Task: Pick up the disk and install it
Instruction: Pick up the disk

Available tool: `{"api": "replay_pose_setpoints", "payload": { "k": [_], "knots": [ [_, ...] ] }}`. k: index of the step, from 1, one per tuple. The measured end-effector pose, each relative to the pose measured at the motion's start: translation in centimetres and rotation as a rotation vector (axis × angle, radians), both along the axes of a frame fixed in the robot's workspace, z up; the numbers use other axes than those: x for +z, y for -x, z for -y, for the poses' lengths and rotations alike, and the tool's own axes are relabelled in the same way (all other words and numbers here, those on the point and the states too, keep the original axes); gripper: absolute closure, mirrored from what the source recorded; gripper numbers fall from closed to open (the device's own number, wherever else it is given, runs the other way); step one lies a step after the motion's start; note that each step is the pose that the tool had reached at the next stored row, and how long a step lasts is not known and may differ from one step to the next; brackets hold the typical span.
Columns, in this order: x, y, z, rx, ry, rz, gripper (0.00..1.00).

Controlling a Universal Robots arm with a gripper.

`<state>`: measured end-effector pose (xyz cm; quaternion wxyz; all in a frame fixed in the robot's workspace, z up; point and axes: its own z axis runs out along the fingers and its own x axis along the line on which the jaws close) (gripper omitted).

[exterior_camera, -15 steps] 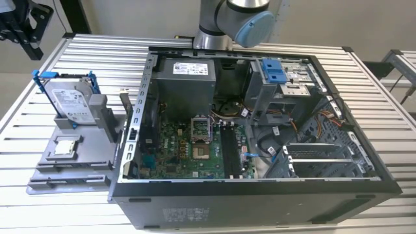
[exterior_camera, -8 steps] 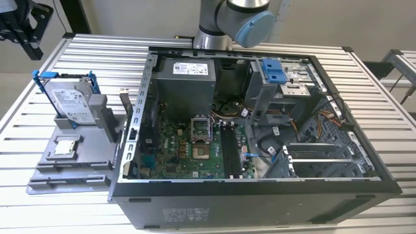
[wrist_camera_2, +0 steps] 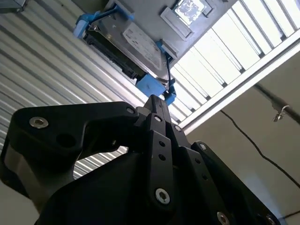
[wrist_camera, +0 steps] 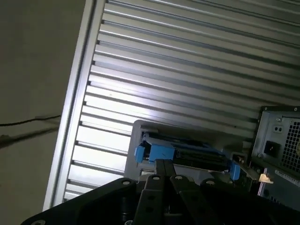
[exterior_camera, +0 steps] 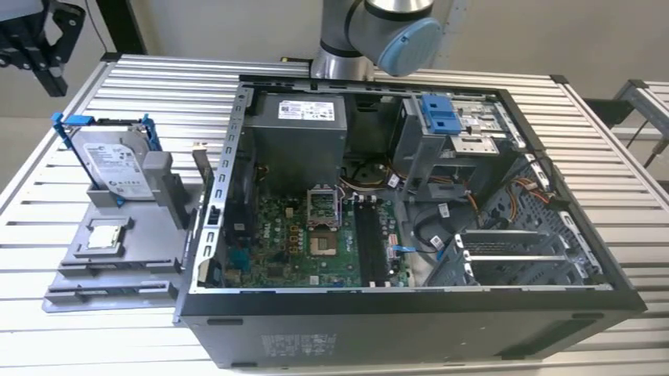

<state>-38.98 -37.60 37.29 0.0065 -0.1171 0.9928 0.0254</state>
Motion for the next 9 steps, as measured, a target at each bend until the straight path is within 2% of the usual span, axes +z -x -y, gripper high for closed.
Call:
{"api": "replay_pose_setpoints", "payload": {
  "k": [9],
  "knots": [
    [0.0, 0.0, 0.0, 0.164, 0.0, 0.0, 1.0]
  ]
}}
